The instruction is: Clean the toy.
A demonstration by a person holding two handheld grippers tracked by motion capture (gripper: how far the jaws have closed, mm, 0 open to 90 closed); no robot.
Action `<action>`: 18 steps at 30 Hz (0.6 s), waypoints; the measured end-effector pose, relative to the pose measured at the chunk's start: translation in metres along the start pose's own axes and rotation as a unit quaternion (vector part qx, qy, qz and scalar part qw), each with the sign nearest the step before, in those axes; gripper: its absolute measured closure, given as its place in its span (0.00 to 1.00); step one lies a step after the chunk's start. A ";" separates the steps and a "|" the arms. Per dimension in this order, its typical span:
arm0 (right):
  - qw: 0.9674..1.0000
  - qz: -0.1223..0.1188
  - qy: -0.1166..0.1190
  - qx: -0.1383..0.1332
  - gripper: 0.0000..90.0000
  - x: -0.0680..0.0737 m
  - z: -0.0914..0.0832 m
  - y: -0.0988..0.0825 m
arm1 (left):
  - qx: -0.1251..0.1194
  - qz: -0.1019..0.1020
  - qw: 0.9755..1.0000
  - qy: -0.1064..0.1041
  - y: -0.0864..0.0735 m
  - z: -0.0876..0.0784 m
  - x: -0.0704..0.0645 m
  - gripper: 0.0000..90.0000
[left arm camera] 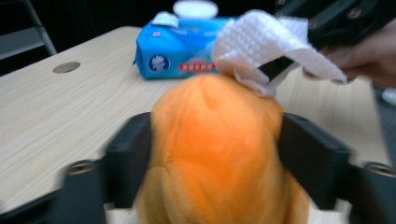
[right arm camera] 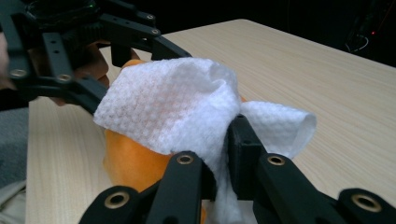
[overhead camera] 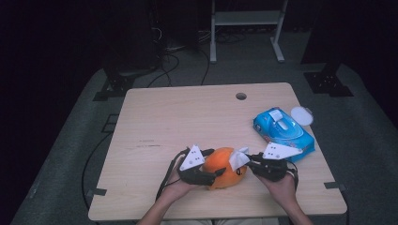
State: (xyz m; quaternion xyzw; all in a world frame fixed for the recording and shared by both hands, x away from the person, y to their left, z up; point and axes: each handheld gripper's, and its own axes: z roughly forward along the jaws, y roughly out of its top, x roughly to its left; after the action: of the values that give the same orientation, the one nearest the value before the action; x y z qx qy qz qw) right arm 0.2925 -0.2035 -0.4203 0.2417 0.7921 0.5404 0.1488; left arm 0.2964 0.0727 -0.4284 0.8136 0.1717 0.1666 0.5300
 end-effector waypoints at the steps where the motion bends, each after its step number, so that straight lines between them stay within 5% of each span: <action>1: 1.000 -0.001 -0.004 0.002 0.92 0.000 0.001 0.000 | 0.004 0.003 1.000 0.003 -0.001 0.000 0.001 0.40; 7: 0.998 0.055 -0.014 0.021 0.92 -0.019 0.000 -0.017 | 0.018 -0.034 0.999 0.016 -0.012 -0.004 0.015 0.50; 12: 1.000 0.004 0.014 0.013 0.92 0.003 0.005 -0.005 | 0.024 -0.051 0.998 0.019 -0.015 -0.005 0.023 0.50; 18: 0.998 0.035 -0.014 0.042 0.92 -0.014 0.005 -0.020 | 0.023 -0.072 0.997 0.020 -0.020 -0.006 0.029 0.50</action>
State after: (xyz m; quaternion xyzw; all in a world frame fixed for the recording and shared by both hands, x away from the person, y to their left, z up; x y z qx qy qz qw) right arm 0.3027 -0.2133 -0.4410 0.2832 0.8029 0.5081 0.1305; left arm 0.3175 0.0977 -0.4417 0.8078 0.2438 0.1399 0.5181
